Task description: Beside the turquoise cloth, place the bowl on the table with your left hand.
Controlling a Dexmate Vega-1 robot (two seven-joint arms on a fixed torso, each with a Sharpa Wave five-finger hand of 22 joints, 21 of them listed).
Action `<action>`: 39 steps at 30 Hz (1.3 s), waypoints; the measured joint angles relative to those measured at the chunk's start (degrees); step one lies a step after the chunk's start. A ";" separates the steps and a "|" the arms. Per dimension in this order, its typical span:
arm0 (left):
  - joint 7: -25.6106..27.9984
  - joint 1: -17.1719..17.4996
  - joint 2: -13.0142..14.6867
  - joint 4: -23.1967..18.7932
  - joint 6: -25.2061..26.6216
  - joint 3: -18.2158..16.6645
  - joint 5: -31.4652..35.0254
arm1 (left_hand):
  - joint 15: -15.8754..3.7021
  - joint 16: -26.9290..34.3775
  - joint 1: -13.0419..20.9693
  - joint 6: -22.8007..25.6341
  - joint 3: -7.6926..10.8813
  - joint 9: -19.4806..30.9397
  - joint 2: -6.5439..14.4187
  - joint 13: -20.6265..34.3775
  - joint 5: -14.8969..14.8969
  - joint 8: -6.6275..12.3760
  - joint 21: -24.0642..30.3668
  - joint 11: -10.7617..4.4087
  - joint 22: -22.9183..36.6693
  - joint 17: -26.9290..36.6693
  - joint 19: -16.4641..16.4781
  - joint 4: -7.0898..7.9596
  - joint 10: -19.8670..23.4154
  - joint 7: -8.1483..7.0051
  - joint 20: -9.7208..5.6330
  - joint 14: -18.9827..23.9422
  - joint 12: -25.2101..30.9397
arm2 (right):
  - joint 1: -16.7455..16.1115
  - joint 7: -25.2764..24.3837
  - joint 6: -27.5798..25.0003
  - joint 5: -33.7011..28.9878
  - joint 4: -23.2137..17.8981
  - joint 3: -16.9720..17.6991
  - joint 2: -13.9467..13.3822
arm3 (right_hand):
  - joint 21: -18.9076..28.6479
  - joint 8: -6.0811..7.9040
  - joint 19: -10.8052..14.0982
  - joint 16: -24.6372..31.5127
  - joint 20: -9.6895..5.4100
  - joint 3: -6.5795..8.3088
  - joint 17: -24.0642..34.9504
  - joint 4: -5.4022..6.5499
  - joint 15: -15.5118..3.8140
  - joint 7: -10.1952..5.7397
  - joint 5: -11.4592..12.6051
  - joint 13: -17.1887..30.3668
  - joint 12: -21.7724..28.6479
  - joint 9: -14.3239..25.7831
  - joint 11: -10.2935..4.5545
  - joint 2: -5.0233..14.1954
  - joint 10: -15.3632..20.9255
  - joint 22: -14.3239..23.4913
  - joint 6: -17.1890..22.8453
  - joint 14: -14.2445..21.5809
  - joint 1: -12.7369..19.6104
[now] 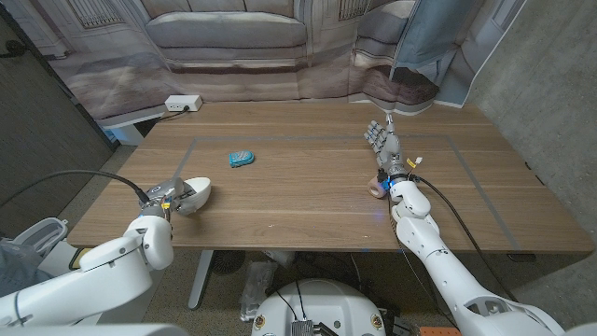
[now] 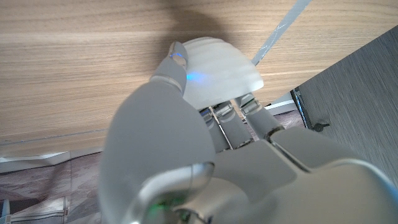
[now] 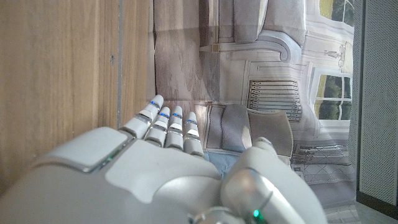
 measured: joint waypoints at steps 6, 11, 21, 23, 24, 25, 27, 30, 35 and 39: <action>0.40 -0.79 -0.36 0.78 -0.46 0.96 -1.07 | 0.13 -0.17 0.12 0.39 0.00 0.00 -0.12 0.74 -0.02 -0.21 -0.01 -0.01 -0.01 -0.02 -0.61 0.00 0.00 -0.23 -0.02 -0.15 -0.17 | 0.15 0.15 -0.12 -0.16 0.22 0.00 0.13 | 0.00 0.00 0.00 0.00 0.00 0.00 0.00 0.00 0.00 0.00 0.00 0.00 0.00 0.00 0.00 0.00 0.00 0.00 0.00 0.00 0.00; 1.04 -0.86 -0.79 1.40 -1.48 0.89 -2.82 | 0.21 -0.32 0.11 0.39 0.00 0.00 -0.11 0.75 -0.01 -0.51 -0.01 -0.21 0.01 -0.15 -0.84 0.00 -0.21 -0.23 0.21 -0.41 -0.19 | 0.27 0.36 -0.13 -0.18 0.41 0.01 0.29 | 0.00 0.00 0.00 0.00 0.00 0.00 0.00 0.00 0.00 0.00 0.00 0.00 0.00 0.00 0.00 0.00 0.00 0.00 0.00 0.00 0.00; 1.93 -1.49 -1.22 1.71 -1.47 1.03 -4.74 | 0.20 -0.89 0.10 0.39 0.00 0.00 -0.10 0.78 0.01 -0.72 -0.07 -0.51 -0.07 -0.70 -1.14 0.00 -0.54 -0.23 0.29 -0.51 -0.36 | 0.34 0.67 -0.14 -0.17 0.53 0.14 0.41 | 0.00 0.00 0.21 0.00 0.21 0.00 0.00 0.00 0.00 0.00 0.00 0.00 0.00 0.00 0.00 0.00 0.00 0.13 0.00 0.00 0.00; 2.30 -1.53 -1.40 1.75 -1.35 1.03 -5.16 | 0.20 -0.92 0.10 0.39 0.00 0.00 -0.10 0.78 0.01 -0.83 -0.07 -0.51 -0.08 -0.75 -1.23 0.01 -0.54 -0.23 0.20 -0.61 -0.39 | 0.34 0.70 -0.17 -0.15 0.53 0.19 0.41 | 0.00 0.00 0.21 0.00 0.21 0.00 0.00 0.00 0.00 0.00 0.00 0.00 0.00 0.00 0.00 0.00 0.00 0.29 0.00 0.00 0.00; 2.47 -1.54 -1.45 1.76 -1.31 1.05 -5.38 | 0.20 -0.92 0.10 0.39 -0.01 0.00 -0.10 0.78 0.01 -0.86 0.00 -0.51 -0.09 -0.87 -1.23 0.01 -0.54 -0.23 0.20 -0.61 -0.40 | 0.34 0.71 -0.20 -0.14 0.53 0.21 0.41 | 0.00 0.00 0.21 0.00 0.21 0.00 0.00 0.00 0.00 0.00 0.00 0.00 0.00 0.00 0.00 0.00 0.00 0.29 0.00 0.00 0.00; 2.63 -1.58 -1.49 1.77 -1.25 1.08 -5.61 | 0.20 -0.92 0.09 0.39 0.00 0.00 -0.10 0.78 0.02 -0.87 0.21 -0.51 -0.11 -0.92 -1.23 0.00 -0.55 -0.23 0.19 -0.61 -0.40 | 0.33 0.73 -0.25 -0.13 0.53 0.24 0.41 | 0.00 0.00 0.21 0.00 0.21 0.00 0.00 0.00 0.00 0.00 0.00 0.00 0.00 0.00 0.00 0.00 0.00 0.30 0.00 0.00 0.00; 2.82 -1.71 -1.57 1.79 -1.14 1.23 -5.91 | 0.19 -0.93 0.09 0.39 -0.01 0.00 -0.10 0.78 0.01 -0.88 0.34 -0.50 -0.11 -1.02 -1.33 0.00 -0.55 -0.23 0.10 -0.62 -0.52 | 0.32 0.75 -0.33 -0.11 0.52 0.28 0.41 | 0.00 0.00 0.21 0.00 0.21 0.00 0.00 0.00 0.00 0.00 0.00 0.00 0.00 0.00 0.00 0.00 0.00 0.29 0.00 0.00 0.00; 2.94 -1.89 -1.62 1.80 -0.99 1.44 -6.31 | 0.31 -0.93 0.09 0.39 -0.01 0.00 -0.10 0.78 0.02 -0.89 0.34 -0.42 -0.09 -1.18 -1.56 0.01 -0.64 -0.23 0.31 -0.93 -0.62 | 0.32 0.82 -0.48 -0.08 0.51 0.31 0.38 | 0.00 0.00 0.21 0.00 0.21 0.00 0.00 0.00 0.00 0.00 0.00 0.00 0.00 0.00 0.00 0.00 0.00 0.29 0.00 0.00 0.00; 3.02 -2.26 -1.61 1.75 -0.54 1.86 -7.17 | 0.84 -1.73 0.09 0.38 -0.01 -0.01 -0.09 0.77 0.04 -0.87 0.35 -0.49 -0.01 -1.50 -2.72 0.01 -1.59 -0.24 0.43 -1.70 -0.83 | 0.31 0.93 -0.69 -0.07 0.51 0.35 0.36 | 0.00 0.00 0.21 0.00 0.21 -0.17 0.00 -0.17 0.00 0.00 0.00 0.00 0.00 0.00 0.00 0.00 0.00 0.29 0.00 0.00 0.00; 2.75 -2.83 -1.37 1.40 0.34 2.08 -8.20 | 1.87 -2.73 0.09 0.26 -0.28 -0.17 -0.09 1.10 0.04 -2.00 -0.08 -0.59 -0.14 -1.67 -5.62 0.28 -5.41 -0.14 0.54 -5.38 -1.62 | 0.30 0.99 -0.85 -0.07 0.51 0.39 0.35 | 0.00 0.00 0.21 0.00 0.21 -0.24 0.00 -0.25 0.00 0.00 0.00 0.00 0.00 0.00 0.00 0.00 0.00 0.29 0.00 0.00 0.00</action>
